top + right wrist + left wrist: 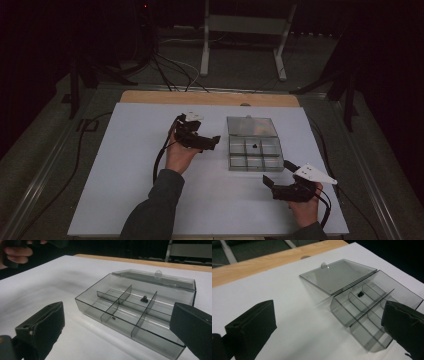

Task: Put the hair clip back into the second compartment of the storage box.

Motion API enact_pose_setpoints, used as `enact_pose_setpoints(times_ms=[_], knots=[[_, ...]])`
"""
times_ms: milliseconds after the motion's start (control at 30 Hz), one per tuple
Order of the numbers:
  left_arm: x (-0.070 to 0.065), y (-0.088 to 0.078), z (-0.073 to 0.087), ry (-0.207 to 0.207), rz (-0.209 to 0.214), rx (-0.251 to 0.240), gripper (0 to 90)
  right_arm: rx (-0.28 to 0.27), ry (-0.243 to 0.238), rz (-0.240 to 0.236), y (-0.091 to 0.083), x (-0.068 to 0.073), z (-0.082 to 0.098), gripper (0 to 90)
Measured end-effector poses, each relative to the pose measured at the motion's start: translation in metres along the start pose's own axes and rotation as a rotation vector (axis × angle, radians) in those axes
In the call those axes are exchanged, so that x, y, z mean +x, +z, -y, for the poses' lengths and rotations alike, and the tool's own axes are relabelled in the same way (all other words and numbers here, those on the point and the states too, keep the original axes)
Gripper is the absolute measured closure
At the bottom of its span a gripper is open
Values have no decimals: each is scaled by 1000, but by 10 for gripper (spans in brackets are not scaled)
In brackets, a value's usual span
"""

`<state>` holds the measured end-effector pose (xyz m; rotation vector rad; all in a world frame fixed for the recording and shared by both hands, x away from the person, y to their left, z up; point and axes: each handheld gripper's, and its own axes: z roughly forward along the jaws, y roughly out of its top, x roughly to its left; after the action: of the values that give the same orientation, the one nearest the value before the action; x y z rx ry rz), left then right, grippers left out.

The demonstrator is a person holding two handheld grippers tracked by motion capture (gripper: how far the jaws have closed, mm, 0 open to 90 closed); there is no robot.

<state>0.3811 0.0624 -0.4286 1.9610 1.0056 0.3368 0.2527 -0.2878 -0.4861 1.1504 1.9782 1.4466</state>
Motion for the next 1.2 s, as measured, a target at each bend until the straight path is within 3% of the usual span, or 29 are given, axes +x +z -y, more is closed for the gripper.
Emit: enact_pose_setpoints(times_ms=[200,400,667,933,1000,1033,1200], knots=[[12,-36,10,10,-21,-56,6,3,-5,-7,1,2,0,1],[25,-69,36,-5,-56,-124,6,-1,-12,-12,1,5,0,1],[37,-110,81,-3,-167,-198,6,1,-26,-17,6,10,0,1],[43,-135,118,-40,-218,-245,6,-6,-27,-14,11,9,-1,1],[43,-137,120,-44,-222,-250,6,-6,-26,-13,11,9,-1,1],[45,-142,130,-54,-237,-260,6,-8,-24,-11,11,8,-1,1],[46,-150,144,-47,-259,-283,6,-13,-17,-1,12,8,-1,1]])
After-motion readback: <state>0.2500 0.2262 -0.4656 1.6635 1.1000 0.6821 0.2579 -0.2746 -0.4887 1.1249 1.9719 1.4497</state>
